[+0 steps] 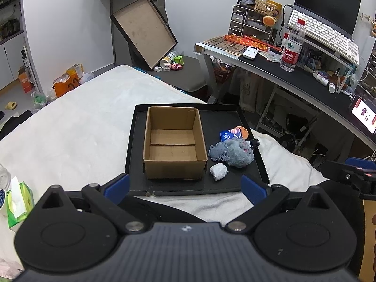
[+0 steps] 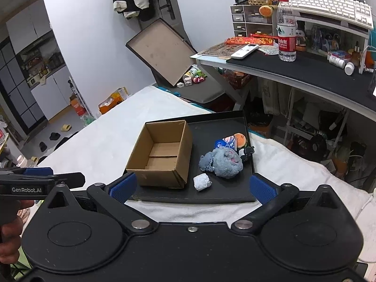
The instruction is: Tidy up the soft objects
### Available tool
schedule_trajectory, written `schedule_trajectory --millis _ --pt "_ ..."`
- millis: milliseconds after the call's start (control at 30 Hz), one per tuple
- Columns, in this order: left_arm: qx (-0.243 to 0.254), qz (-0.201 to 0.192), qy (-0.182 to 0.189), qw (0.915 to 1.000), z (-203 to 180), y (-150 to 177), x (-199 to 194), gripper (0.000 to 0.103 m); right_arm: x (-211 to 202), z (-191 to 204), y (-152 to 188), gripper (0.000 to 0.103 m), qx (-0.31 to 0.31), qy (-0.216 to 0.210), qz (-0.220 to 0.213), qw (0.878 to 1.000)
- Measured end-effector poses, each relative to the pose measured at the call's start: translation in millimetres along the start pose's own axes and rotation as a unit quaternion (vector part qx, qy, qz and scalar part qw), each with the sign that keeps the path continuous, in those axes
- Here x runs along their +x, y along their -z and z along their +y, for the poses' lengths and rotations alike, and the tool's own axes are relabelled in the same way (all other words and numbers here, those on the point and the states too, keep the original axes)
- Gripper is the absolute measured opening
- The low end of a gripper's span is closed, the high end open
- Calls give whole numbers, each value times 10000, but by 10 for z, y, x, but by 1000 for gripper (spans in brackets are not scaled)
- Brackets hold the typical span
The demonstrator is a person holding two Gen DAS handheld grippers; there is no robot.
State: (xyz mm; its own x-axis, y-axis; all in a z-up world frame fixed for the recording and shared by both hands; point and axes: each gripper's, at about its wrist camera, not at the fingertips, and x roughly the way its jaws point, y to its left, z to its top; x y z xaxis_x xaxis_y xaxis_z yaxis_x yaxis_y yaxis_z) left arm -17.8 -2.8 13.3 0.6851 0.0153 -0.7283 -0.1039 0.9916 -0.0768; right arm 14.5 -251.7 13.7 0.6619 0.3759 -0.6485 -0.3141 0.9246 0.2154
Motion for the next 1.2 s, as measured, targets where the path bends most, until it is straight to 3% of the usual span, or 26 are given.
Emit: schedule_trajectory --millis 1200 --pt "3 11 -59 10000 39 66 -1 100 67 43 64 103 -41 -21 64 10000"
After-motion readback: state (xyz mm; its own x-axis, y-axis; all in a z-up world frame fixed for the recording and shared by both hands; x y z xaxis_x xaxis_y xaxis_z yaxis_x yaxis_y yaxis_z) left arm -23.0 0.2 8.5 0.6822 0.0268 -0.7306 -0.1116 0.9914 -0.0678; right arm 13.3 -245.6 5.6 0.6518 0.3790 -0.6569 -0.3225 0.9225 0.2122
